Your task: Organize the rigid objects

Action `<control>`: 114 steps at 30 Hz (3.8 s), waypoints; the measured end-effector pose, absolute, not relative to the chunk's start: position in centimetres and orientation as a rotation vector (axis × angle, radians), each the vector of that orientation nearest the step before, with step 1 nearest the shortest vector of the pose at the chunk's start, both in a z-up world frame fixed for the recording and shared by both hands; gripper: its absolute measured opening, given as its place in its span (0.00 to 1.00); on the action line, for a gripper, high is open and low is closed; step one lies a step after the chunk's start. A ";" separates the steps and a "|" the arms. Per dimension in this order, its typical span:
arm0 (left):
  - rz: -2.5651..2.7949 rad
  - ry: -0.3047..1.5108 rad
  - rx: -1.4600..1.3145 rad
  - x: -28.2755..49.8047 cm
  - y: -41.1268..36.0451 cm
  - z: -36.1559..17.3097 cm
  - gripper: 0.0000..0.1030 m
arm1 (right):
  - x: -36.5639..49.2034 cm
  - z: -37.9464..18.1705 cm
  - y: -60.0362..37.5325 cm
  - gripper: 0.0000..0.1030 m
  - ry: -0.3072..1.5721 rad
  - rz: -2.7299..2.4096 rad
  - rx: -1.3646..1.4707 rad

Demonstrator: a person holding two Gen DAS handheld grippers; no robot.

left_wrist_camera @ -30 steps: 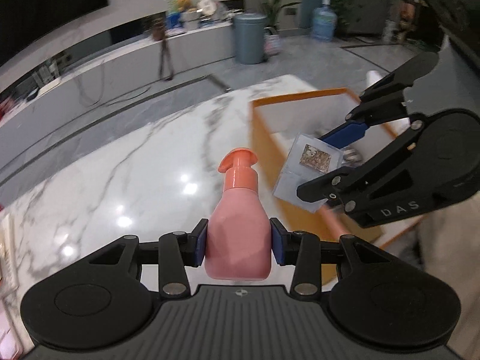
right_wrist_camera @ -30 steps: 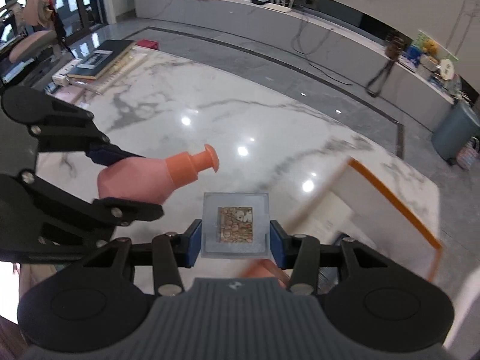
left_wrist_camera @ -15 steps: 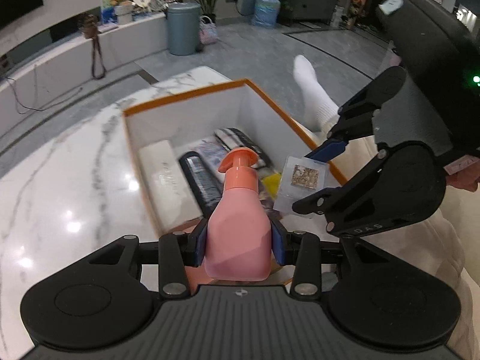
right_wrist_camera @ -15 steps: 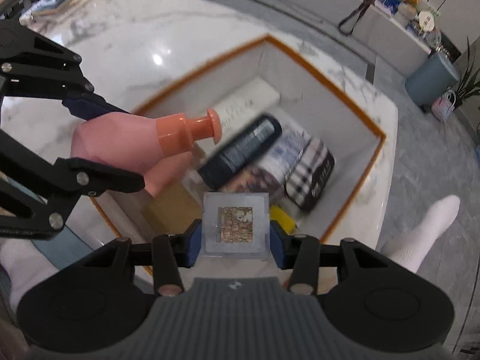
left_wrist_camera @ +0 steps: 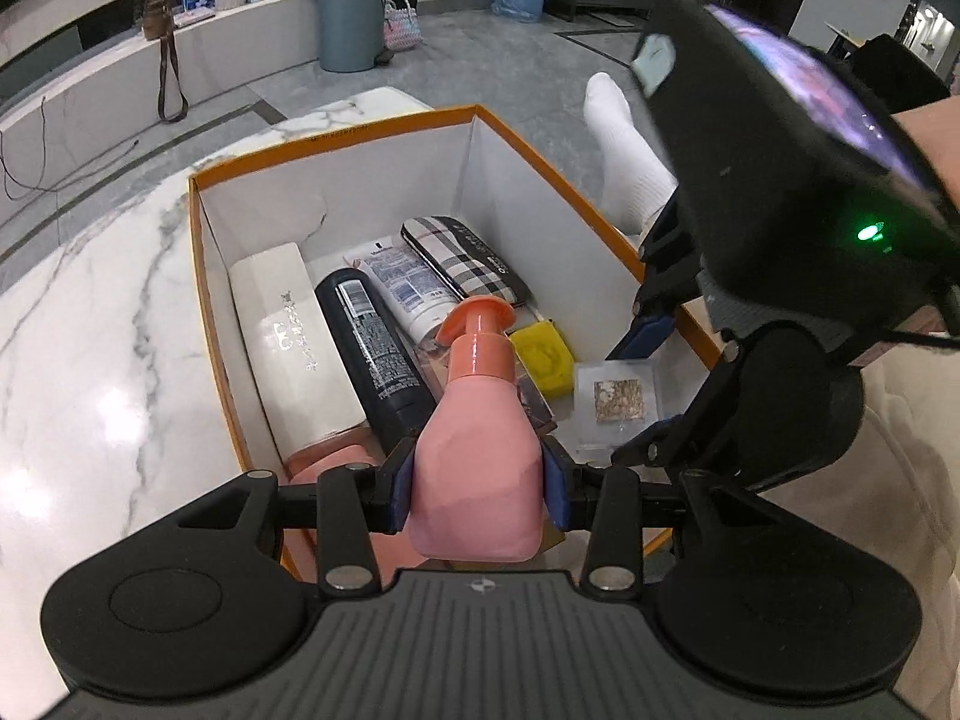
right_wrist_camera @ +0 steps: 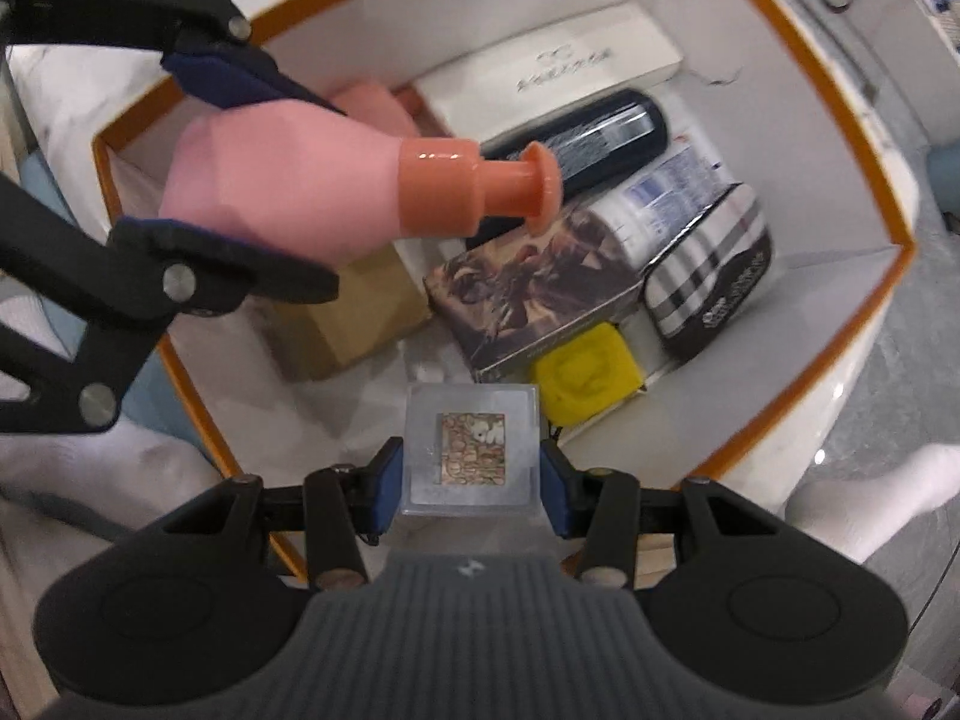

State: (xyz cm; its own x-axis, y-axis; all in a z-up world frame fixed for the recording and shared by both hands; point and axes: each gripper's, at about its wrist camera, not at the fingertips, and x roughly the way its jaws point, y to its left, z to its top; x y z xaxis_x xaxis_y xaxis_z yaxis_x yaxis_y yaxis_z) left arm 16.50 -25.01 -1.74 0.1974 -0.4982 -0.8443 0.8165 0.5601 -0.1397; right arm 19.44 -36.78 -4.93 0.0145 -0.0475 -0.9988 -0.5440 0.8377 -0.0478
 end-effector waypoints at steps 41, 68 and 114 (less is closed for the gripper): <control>-0.849 1.295 0.023 17.5 -27.6 -4.4 0.48 | 16.9 -2.7 -37.4 0.48 1.398 0.419 -0.540; -0.606 0.625 0.386 8.1 -14.2 8.5 0.48 | 11.2 8.4 -30.2 0.68 1.021 0.142 -0.454; -0.189 0.602 0.156 1.7 -7.3 -2.3 0.86 | 2.9 -5.1 -24.8 0.96 0.506 -0.208 -0.002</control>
State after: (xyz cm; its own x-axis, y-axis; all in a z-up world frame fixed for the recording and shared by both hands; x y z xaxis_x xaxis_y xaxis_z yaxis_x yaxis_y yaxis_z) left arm 1.74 -7.26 -2.32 0.8078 -0.1306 -0.5749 0.2214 0.9710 0.0905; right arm 2.90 -24.75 -5.10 0.8539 -0.1984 -0.4812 0.1976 0.9789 -0.0529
